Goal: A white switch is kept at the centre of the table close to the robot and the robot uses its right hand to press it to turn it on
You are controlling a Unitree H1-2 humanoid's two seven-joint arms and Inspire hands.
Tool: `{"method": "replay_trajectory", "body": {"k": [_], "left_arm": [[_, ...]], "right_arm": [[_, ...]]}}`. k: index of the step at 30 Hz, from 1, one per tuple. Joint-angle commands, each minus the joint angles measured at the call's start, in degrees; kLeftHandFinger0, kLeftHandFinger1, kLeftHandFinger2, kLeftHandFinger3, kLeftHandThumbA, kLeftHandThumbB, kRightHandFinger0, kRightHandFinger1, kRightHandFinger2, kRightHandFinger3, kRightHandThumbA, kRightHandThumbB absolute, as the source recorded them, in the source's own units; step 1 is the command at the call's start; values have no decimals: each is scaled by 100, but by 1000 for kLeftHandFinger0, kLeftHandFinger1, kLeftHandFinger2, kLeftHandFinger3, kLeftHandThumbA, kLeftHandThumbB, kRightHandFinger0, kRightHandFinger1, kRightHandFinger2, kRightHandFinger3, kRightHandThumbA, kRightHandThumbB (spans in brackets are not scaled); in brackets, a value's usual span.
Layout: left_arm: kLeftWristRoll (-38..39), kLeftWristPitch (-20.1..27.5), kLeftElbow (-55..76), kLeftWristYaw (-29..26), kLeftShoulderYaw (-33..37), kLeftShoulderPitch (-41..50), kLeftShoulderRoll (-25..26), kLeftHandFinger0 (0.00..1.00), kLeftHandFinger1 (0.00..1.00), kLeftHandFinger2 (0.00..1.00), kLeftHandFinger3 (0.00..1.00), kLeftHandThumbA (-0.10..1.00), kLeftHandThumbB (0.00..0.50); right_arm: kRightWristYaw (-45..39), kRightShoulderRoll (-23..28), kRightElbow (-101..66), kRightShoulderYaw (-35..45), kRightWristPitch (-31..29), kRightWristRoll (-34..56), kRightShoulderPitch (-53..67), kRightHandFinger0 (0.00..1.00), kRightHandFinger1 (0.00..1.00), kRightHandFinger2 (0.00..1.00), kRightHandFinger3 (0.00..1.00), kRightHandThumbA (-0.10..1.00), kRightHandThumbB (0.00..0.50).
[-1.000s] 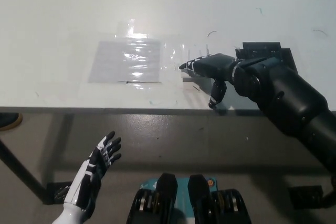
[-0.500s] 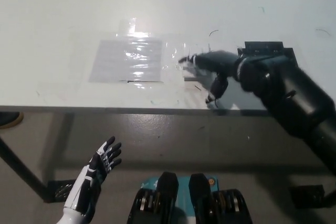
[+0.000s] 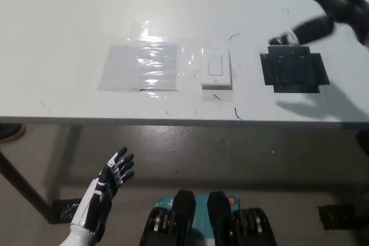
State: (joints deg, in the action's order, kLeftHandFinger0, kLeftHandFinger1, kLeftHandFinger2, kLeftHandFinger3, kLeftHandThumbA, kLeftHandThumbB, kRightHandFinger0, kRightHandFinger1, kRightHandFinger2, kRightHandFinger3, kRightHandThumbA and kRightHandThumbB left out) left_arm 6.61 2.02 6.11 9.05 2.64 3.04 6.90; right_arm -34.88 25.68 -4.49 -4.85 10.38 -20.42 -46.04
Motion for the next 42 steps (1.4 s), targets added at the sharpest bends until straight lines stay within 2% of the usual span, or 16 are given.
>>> {"method": "replay_trajectory", "body": {"k": [1, 3, 4, 5, 6, 8, 9, 10, 13, 17, 19, 23, 26, 28, 32, 42], "left_arm": [[120, 107, 94, 81, -103, -385, 90, 1000, 1000, 1000, 1000, 1000, 140], [149, 115, 80, 78, -123, -412, 88, 1000, 1000, 1000, 1000, 1000, 133], [234, 46, 113, 77, -145, -406, 64, 1000, 1000, 1000, 1000, 1000, 133], [216, -3, 128, 48, -148, -406, 49, 1000, 1000, 1000, 1000, 1000, 149], [188, -92, 170, 8, -153, -408, 34, 1000, 1000, 1000, 1000, 1000, 146], [55, -69, 176, -48, -140, -424, 31, 1000, 1000, 1000, 1000, 1000, 146], [66, -78, 182, -58, -152, -433, 26, 1000, 1000, 1000, 1000, 1000, 157], [85, -82, 183, -63, -170, -438, 28, 1000, 1000, 1000, 1000, 1000, 158], [176, -216, 284, -81, -212, -363, 4, 1000, 1000, 1000, 1000, 1000, 146], [176, -288, 304, -87, -235, -383, -23, 1000, 1000, 1000, 1000, 1000, 161], [167, -294, 296, -85, -251, -356, -24, 1000, 1000, 1000, 1000, 1000, 154], [158, -327, 311, -60, -278, -362, 1, 1000, 1000, 1000, 1000, 1000, 164], [123, -347, 268, -55, -291, -408, 7, 1000, 1000, 1000, 1000, 1000, 158], [120, -301, 181, -30, -291, -452, -8, 1000, 1000, 1000, 1000, 1000, 163], [162, -217, 84, 15, -326, -410, -20, 1000, 1000, 1000, 1000, 1000, 135], [124, -208, 61, 9, -344, -318, -34, 1000, 1000, 1000, 1000, 1000, 131]], "right_arm": [[710, -175, -3091, 2169, 725, 2581, 2012, 1000, 1000, 1000, 1000, 1000, 194], [833, -421, -3194, 2217, 455, 2884, 2550, 1000, 1000, 1000, 1000, 1000, 161], [945, -742, -3241, 2194, 261, 3159, 3088, 1000, 1000, 1000, 1000, 1000, 147], [968, -873, -3280, 2182, 295, 3252, 3255, 1000, 1000, 1000, 1000, 1000, 177], [1022, -1132, -3312, 2109, 269, 3329, 3602, 1000, 1000, 1000, 1000, 1000, 184], [1046, -1470, -3146, 1934, -81, 3317, 4078, 1000, 1000, 1000, 1000, 1000, 169], [1008, -1615, -2957, 1849, -257, 3313, 4244, 1000, 1000, 1000, 1000, 1000, 138], [1014, -1869, -2654, 1748, -535, 3257, 4436, 1000, 1000, 1000, 1000, 1000, 139], [1135, -2311, -1951, 1513, -1262, 2726, 4751, 1000, 1000, 1000, 1000, 1000, 107], [1327, -2916, -1192, 1565, -1665, 2730, 4924, 1000, 1000, 1000, 1000, 1000, 57], [1551, -3178, -652, 1602, -2056, 2518, 4955, 1000, 1000, 1000, 1000, 1000, 97], [1778, -3312, 8, 1593, -2423, 2127, 4907, 1000, 1000, 1000, 1000, 1000, 73], [1766, -3250, 225, 1604, -2397, 2163, 4837, 1000, 1000, 1000, 1000, 1000, 3], [1824, -3175, 287, 1609, -2453, 2114, 4813, 1000, 1000, 1000, 1000, 1000, 18], [1937, -3087, 435, 1548, -2601, 1981, 4817, 1000, 1000, 1000, 1000, 1000, 1], [2093, -2918, 521, 1273, -2751, 1955, 4854, 1000, 1000, 1000, 1000, 986, 14]]}}
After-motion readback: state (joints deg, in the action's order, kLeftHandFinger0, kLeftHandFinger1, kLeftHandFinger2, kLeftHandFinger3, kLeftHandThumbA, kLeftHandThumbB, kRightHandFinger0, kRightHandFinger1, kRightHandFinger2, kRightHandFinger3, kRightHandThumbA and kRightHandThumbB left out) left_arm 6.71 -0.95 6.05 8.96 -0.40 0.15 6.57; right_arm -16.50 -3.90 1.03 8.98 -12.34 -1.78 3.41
